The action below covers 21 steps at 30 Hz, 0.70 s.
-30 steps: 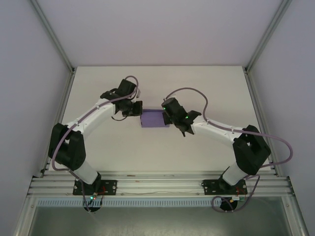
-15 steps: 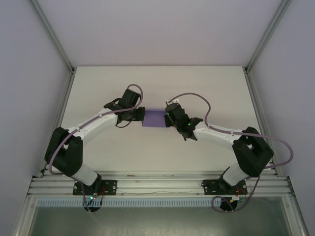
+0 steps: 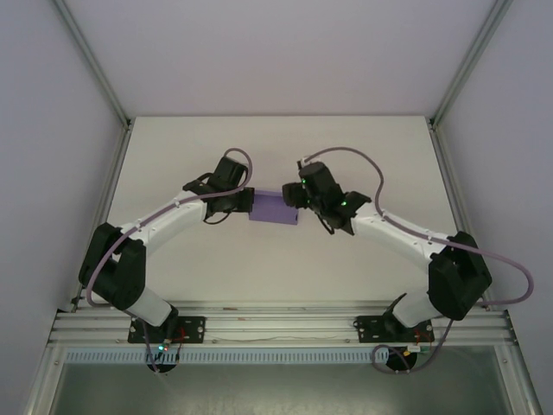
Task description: Assemble paper box
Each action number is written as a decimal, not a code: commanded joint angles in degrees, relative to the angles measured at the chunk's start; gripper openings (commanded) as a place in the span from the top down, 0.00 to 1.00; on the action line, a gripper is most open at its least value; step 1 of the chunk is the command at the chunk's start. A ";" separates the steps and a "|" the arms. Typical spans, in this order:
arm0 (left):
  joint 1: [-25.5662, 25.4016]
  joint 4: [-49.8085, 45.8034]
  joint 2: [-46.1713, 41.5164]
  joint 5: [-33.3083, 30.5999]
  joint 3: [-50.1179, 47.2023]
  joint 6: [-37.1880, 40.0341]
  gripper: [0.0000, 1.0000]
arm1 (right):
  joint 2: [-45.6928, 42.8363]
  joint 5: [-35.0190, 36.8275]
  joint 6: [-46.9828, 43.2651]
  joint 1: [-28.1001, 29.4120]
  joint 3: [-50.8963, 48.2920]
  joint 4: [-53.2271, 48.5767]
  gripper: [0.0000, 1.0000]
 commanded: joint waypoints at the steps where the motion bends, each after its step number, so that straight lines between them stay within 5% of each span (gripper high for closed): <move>1: -0.69 -3.91 3.12 -0.07 -1.81 0.96 1.00 | 2.91 -1.42 6.08 -2.76 3.20 -4.56 0.44; 11: -0.73 -4.13 1.11 0.78 -0.53 1.47 0.98 | 6.71 -4.58 9.35 -3.46 -3.03 -2.16 0.59; 13: -0.72 -4.70 -0.30 1.32 0.22 1.58 0.67 | 6.93 -3.60 10.27 -3.44 -4.66 -1.37 0.60; 17: -0.77 -4.67 -4.54 3.58 1.12 1.52 0.52 | 6.94 -3.01 11.03 -3.42 -7.36 0.91 0.60; 21: -0.63 -6.02 -8.32 0.39 2.37 0.09 0.26 | 6.76 -2.93 10.60 -3.43 -9.23 2.58 0.60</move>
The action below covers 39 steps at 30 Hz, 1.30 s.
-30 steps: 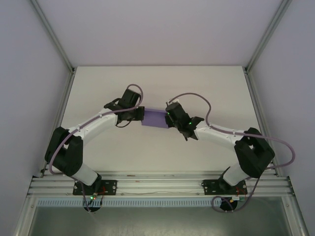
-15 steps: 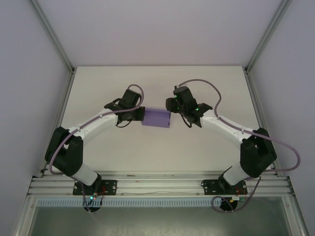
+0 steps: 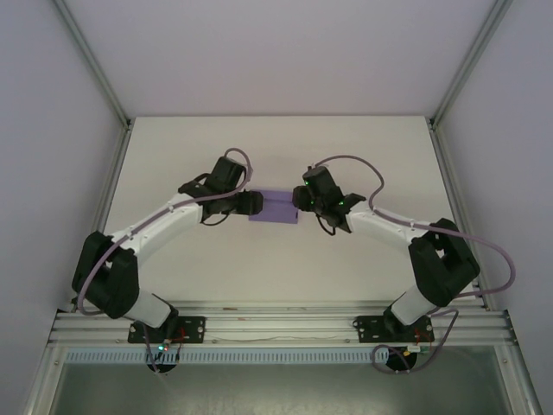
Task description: Assemble paper box
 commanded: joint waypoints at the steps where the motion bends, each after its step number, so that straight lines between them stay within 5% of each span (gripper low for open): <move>1: 0.17 -3.71 -3.93 -4.69 2.60 -2.05 0.15 | 0.61 0.54 -0.14 0.16 -3.92 -3.40 0.60; 3: 0.66 -4.09 -4.15 -8.29 3.53 -3.05 0.00 | 0.20 -0.01 -0.96 -0.13 -5.20 -1.58 0.60; 9: 6.10 3.41 0.51 0.37 2.10 -5.42 0.00 | 0.90 0.10 -1.99 0.19 -5.96 -0.66 0.60; 18: 9.14 21.60 6.87 15.94 -11.05 -9.12 0.38 | 1.42 -1.50 -2.48 0.16 -11.72 6.71 0.62; 21: 9.19 25.88 7.46 18.20 -15.87 -10.35 0.47 | 1.83 -1.92 -2.42 0.08 -15.90 12.41 0.66; 25: 9.14 28.52 6.97 17.87 -20.24 -10.20 0.73 | 2.25 -4.07 -3.56 0.17 -22.50 23.28 0.77; 29: 9.15 28.20 5.54 17.79 -20.45 -9.54 0.75 | 1.59 -6.09 -3.48 0.17 -22.79 25.22 0.79; 33: 9.13 24.81 3.02 15.56 -15.63 -8.02 0.55 | -1.58 -5.72 -5.24 0.07 -17.06 19.21 0.67; 39: 9.19 18.74 -0.93 6.63 -7.36 -5.22 0.00 | -2.88 -3.85 -11.03 -0.12 -1.04 1.60 0.42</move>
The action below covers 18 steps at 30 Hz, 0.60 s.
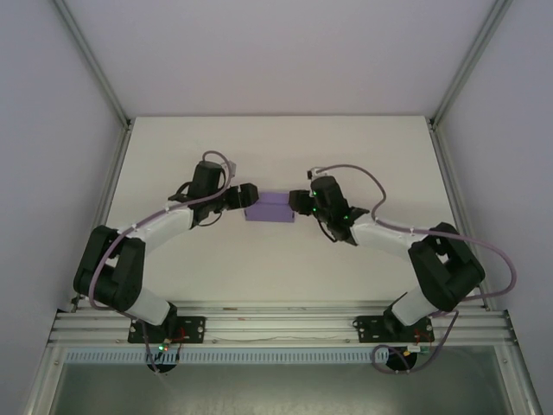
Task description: Assemble paper box
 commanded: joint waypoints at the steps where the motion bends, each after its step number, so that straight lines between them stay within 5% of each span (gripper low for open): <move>1: -0.34 -6.71 -4.20 -7.47 4.61 2.71 0.00 | -0.50 0.33 -5.50 0.05 6.91 -13.49 0.40; 8: 1.29 -14.85 -11.88 -23.39 3.83 3.00 0.00 | 2.55 -12.53 -26.00 -0.24 16.32 -21.05 0.25; 15: 6.07 -17.34 -21.17 -29.71 -5.32 -0.64 0.00 | 11.74 -24.86 -59.15 0.54 32.42 -47.55 0.00; 18: 7.10 -17.38 -24.01 -29.74 -8.44 -1.87 0.00 | 14.54 -22.18 -65.78 1.81 34.86 -49.34 0.00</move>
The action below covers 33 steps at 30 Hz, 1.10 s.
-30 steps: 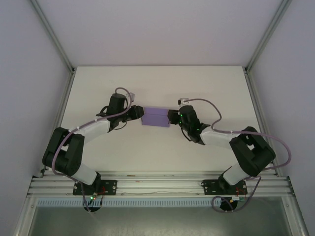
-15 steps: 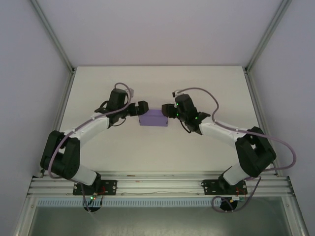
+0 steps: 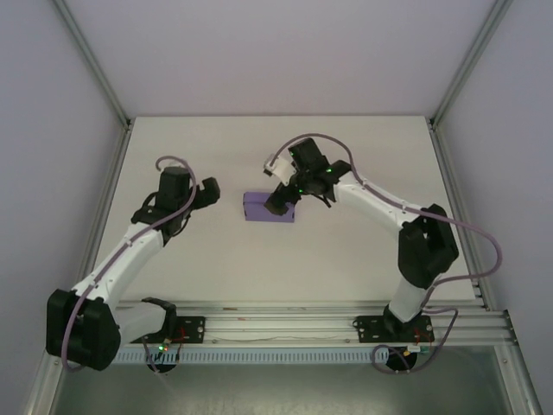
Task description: Assemble paper box
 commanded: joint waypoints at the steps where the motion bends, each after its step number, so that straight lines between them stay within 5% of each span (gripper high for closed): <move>1: 0.63 -2.76 -2.59 -3.56 -2.66 -2.11 0.00 | 2.98 0.51 -14.25 1.78 3.14 -9.63 0.00; 11: 0.83 -4.06 -2.46 -3.84 -2.81 -2.52 0.00 | 14.84 11.84 -19.22 2.76 13.33 -11.05 0.00; 18: 0.83 -3.97 -2.97 -3.93 -3.27 -2.31 0.00 | 21.16 17.61 -20.54 3.67 19.06 -18.48 0.29; 24: 0.83 -5.14 -4.17 -5.33 -3.61 -2.10 0.00 | 19.14 28.01 -19.08 5.56 11.35 -6.14 0.36; 27: 0.83 -5.17 -4.91 -5.24 -3.77 -2.10 0.00 | 18.51 33.89 -19.43 6.20 7.64 0.58 0.53; 33: 0.81 -4.56 -5.95 -4.42 -4.18 -2.54 0.00 | 15.51 41.14 -20.76 6.84 2.15 10.70 0.56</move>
